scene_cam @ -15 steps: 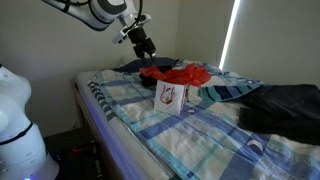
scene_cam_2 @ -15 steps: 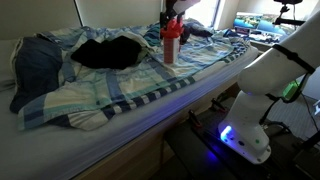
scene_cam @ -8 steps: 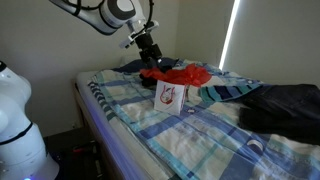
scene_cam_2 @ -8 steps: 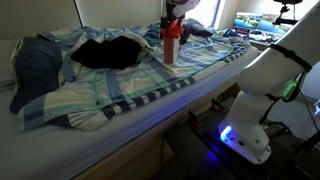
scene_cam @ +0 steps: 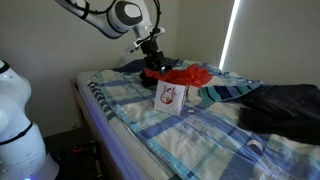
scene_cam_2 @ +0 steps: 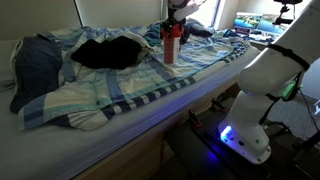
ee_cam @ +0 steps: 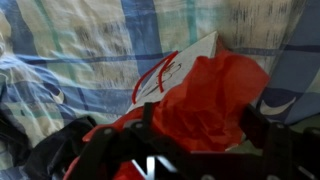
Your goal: Take the red wrapper from the bag and put it on the bed
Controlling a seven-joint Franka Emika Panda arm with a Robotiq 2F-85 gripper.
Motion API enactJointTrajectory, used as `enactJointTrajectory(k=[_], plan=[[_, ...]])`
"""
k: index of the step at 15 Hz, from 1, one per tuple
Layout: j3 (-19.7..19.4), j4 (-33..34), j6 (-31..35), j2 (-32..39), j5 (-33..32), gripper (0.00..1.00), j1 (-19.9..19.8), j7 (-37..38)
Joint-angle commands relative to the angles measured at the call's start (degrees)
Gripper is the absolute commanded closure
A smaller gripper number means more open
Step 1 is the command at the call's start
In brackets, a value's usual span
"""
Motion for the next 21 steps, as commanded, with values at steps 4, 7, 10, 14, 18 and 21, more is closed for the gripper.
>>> enactJointTrajectory(k=[4,7,10,14,18,21], plan=[[-0.53,0.89,0.90,-0.33,-0.45,0.66,0.65,1.29],[-0.22,1.03,0.98,-1.63,-0.97,0.88,0.81,1.53],[0.04,1.25,1.02,-3.28,-1.23,1.00,0.99,1.66],[0.46,1.27,1.10,-5.87,-1.69,1.00,0.70,1.90],[0.91,1.78,1.44,-8.61,-3.11,1.00,0.04,2.47],[1.20,3.93,1.45,-9.76,-5.63,1.00,-0.75,3.31]])
